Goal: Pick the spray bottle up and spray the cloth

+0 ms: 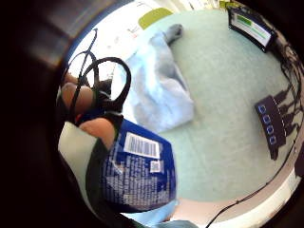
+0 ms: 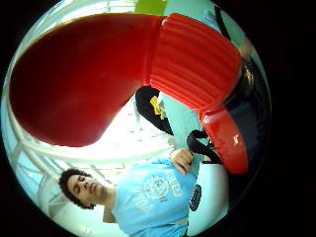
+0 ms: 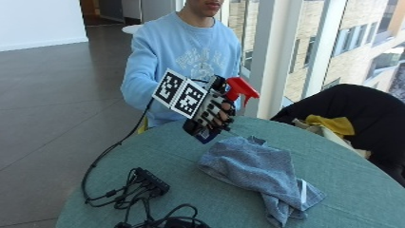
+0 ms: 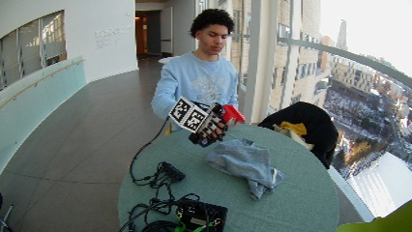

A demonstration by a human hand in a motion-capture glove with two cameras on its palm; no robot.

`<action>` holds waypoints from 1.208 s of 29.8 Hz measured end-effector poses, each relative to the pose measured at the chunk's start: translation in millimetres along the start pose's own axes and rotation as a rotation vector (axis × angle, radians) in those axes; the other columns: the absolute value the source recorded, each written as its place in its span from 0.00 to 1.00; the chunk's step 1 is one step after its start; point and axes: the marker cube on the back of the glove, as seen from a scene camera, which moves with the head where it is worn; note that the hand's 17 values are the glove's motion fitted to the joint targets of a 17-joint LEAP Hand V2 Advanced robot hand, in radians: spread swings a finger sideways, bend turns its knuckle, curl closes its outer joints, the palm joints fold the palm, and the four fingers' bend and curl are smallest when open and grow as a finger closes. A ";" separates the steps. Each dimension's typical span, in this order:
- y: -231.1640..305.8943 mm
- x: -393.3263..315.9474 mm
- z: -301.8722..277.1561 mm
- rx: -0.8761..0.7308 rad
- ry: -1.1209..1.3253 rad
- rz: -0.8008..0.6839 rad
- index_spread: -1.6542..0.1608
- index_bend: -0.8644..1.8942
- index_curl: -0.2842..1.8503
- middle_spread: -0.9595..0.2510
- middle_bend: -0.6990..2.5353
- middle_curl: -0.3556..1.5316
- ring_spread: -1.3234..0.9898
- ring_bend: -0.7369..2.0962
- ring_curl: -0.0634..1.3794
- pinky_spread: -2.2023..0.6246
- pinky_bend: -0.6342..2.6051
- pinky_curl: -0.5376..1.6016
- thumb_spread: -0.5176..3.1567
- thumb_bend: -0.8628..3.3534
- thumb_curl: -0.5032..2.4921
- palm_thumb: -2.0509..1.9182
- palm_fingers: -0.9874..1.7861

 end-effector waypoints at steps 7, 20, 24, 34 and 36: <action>-27.8 -67.3 48.4 0.034 -0.212 -0.247 0.80 0.36 0.30 0.70 0.29 0.45 0.55 0.42 0.31 0.81 0.29 0.42 0.30 0.20 0.41 0.77 0.75; -107.8 -127.0 225.0 -0.013 -0.431 -0.404 0.79 0.36 0.30 0.69 0.28 0.45 0.54 0.41 0.31 0.81 0.28 0.42 0.32 0.20 0.40 0.76 0.74; -122.0 -125.4 259.9 -0.005 -0.418 -0.415 0.78 0.36 0.30 0.69 0.29 0.45 0.54 0.40 0.30 0.81 0.27 0.42 0.35 0.19 0.39 0.75 0.75; -127.8 -114.1 288.8 -0.018 -0.386 -0.421 0.78 0.37 0.31 0.70 0.29 0.45 0.53 0.39 0.30 0.80 0.26 0.42 0.39 0.20 0.37 0.73 0.76; -127.3 -113.6 289.9 -0.021 -0.379 -0.429 0.78 0.37 0.31 0.70 0.29 0.45 0.53 0.39 0.30 0.80 0.26 0.42 0.40 0.20 0.36 0.73 0.76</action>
